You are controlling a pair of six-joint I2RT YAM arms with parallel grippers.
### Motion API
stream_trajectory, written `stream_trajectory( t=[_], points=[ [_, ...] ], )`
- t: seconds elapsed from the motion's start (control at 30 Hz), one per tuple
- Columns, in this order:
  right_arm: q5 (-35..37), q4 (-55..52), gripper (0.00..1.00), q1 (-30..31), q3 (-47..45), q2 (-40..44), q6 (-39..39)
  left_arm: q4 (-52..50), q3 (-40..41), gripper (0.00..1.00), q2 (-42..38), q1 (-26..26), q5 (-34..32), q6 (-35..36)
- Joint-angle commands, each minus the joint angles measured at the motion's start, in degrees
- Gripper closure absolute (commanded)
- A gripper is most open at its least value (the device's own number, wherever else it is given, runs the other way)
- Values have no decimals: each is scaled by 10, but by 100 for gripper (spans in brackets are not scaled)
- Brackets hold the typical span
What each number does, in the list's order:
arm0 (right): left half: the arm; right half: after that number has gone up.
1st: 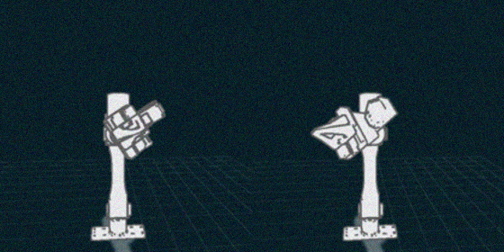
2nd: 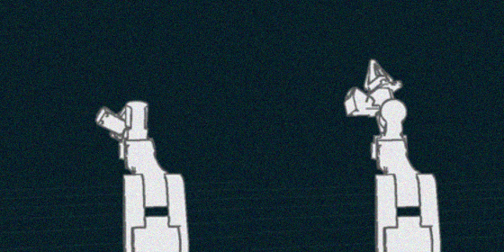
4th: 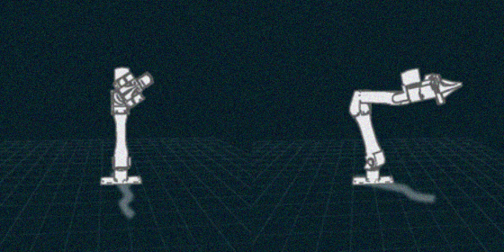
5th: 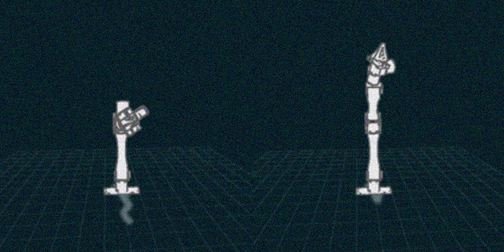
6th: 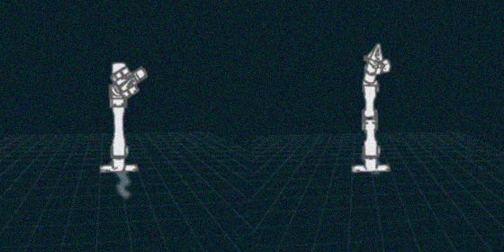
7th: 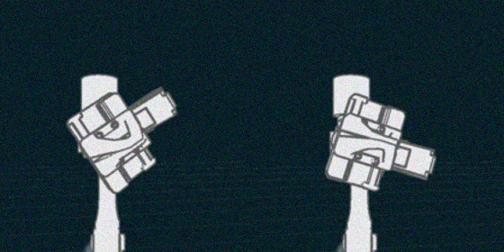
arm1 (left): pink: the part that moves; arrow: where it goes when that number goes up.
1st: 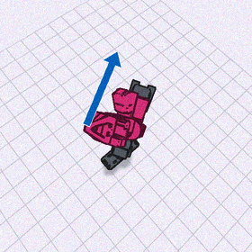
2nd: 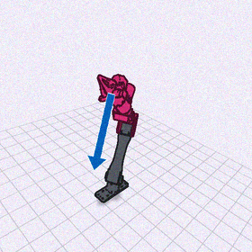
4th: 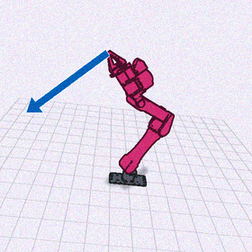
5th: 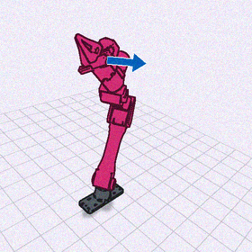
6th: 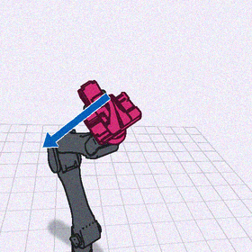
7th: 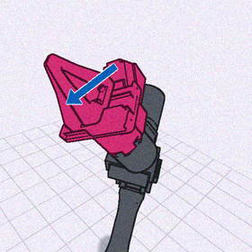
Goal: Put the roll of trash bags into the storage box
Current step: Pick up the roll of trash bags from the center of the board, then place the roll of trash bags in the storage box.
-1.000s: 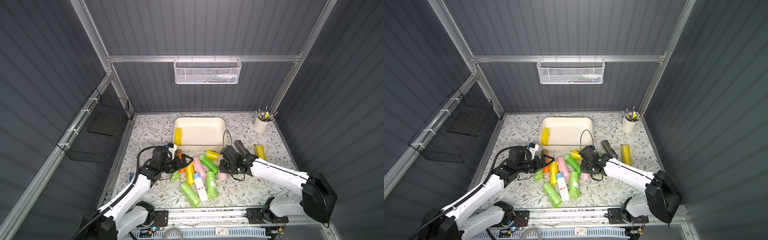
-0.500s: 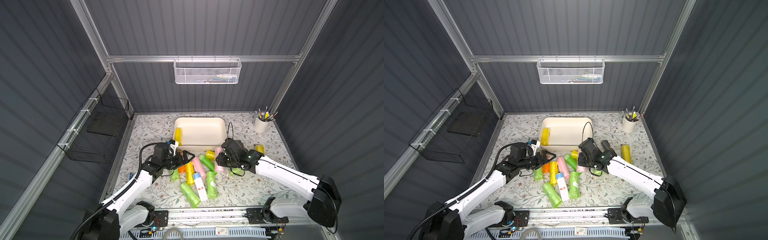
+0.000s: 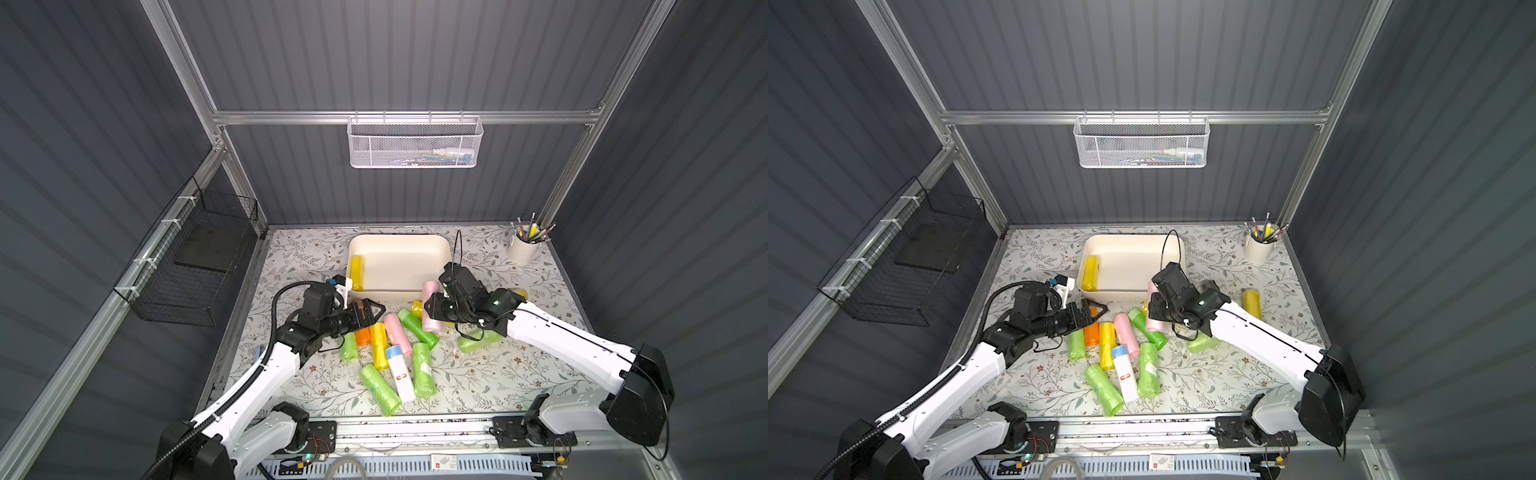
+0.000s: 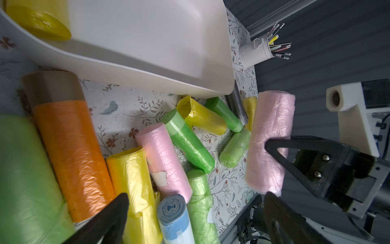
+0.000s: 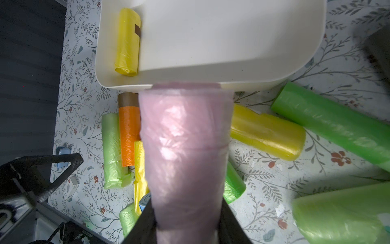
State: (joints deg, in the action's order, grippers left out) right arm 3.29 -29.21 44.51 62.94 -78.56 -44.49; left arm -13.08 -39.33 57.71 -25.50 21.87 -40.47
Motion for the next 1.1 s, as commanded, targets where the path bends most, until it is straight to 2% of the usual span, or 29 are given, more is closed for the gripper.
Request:
stream_trajectory(
  t=[0.0,0.4,0.77,1.07],
  points=[
    [-7,12,65,-2,21,-6,11,-55,-24,0,-32,0,-50,36],
    [-9,36,67,-2,92,-68,42,-79,-30,0,-40,0,-63,43],
    [-51,35,68,-7,247,-216,86,-139,-47,0,-67,0,-126,75],
    [-92,58,69,-22,335,-324,78,-140,-43,0,-72,1,-123,66]
  ],
)
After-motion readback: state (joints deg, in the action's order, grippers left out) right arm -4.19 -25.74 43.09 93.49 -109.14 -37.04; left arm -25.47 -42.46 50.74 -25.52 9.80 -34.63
